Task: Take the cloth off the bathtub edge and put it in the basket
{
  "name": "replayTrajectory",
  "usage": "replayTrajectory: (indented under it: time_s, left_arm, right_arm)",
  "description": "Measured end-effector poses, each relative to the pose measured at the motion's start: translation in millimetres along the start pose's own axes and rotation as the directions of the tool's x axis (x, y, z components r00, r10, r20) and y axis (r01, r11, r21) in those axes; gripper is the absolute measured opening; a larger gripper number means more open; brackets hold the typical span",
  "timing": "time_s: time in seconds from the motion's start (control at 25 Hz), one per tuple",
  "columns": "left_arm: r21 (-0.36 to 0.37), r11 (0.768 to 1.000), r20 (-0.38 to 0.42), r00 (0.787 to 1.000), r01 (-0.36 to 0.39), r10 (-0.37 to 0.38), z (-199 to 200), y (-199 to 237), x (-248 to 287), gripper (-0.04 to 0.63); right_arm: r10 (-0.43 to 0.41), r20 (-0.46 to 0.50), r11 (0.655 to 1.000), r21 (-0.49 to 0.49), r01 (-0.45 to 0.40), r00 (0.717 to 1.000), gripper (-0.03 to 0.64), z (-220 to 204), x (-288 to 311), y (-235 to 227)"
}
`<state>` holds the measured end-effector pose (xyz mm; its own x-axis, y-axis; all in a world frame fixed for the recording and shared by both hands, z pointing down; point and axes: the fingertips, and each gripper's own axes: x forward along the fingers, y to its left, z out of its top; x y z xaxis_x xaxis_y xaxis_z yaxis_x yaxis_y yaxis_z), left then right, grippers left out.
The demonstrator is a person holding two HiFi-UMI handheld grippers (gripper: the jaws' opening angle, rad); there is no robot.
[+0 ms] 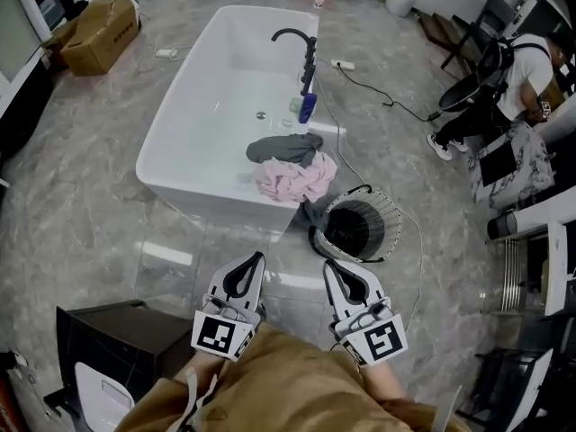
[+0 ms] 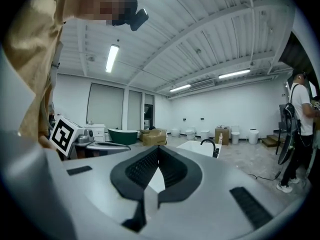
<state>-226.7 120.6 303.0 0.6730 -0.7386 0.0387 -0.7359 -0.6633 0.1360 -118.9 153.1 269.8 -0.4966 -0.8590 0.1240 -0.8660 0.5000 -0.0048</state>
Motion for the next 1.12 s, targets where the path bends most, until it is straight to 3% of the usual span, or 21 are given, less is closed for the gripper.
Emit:
replayTrajectory:
  time_s: [0.28,0.6,0.92,1.12]
  left_arm:
    - [-0.028,0.999,0.009,1.0,0.017,-0.017,6,61,42,0.008]
    - [-0.02,1.0,0.01,1.0,0.019,-0.019,2,60,80,0.008]
    - [0.056,0.995,-0.006,0.996,-0.085,0.085,18,57,105,0.008]
    - [0.051,0.99,-0.048,0.99,-0.129,0.131,6,62,118,0.008]
  right_arm:
    - [-0.035,-0.043,0.999,-0.014,0.034,0.998,0.005,7,60,-12]
    - [-0.036,-0.068,0.999,-0.027,0.034,0.997,0.005,0,81,-44]
    - [0.038,-0.05,0.997,-0.069,-0.041,0.998,0.005,0,100,-83]
    - [0.092,-0.073,0.992,-0.077,-0.097,0.993,0.005,-29,117,-106]
